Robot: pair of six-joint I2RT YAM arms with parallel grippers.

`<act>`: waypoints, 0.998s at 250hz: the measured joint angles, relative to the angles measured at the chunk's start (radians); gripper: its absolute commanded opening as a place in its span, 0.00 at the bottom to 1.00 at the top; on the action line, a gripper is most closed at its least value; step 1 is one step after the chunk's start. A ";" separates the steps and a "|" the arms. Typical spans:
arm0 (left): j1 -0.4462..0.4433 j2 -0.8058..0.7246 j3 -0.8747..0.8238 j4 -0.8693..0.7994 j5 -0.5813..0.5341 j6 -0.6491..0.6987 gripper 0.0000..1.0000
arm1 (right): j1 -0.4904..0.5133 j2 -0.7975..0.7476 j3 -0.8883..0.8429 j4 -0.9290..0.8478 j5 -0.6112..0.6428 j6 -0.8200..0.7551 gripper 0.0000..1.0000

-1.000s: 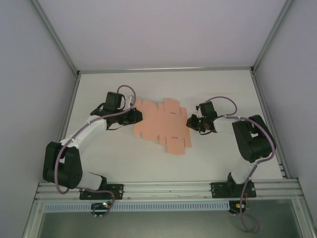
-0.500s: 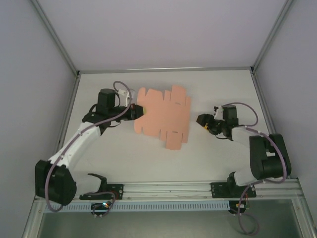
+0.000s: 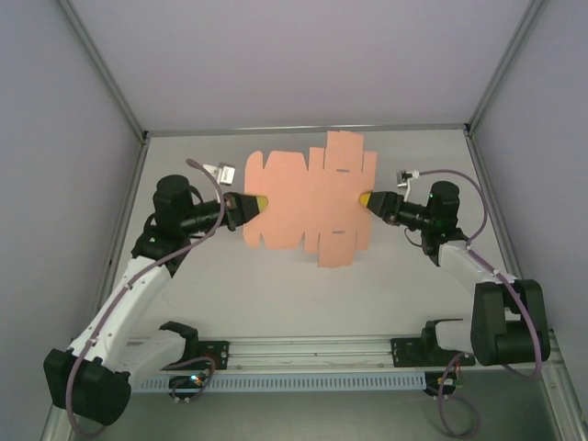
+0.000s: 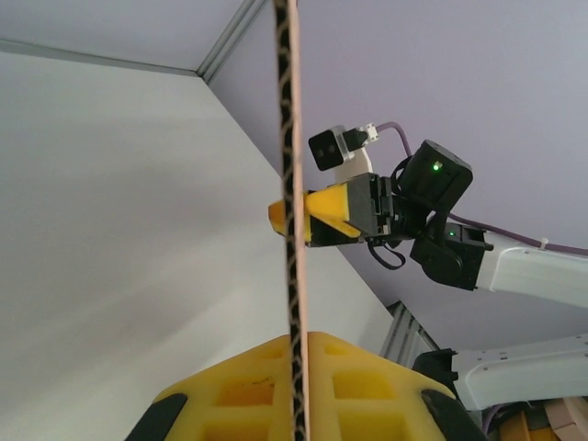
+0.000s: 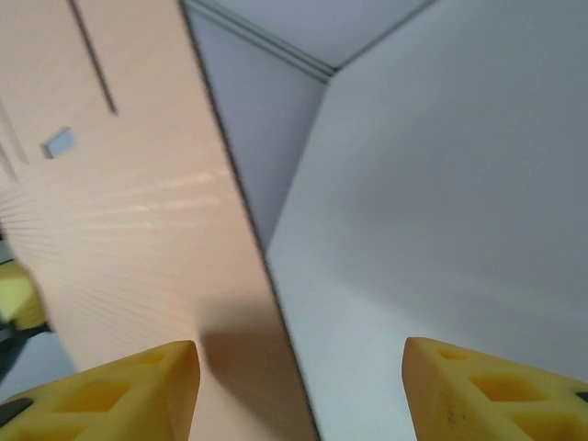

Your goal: Assemble paper box

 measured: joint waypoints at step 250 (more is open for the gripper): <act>-0.112 0.274 -0.197 -0.020 -0.452 0.024 0.45 | 0.628 0.084 0.642 -1.143 1.004 -0.609 0.00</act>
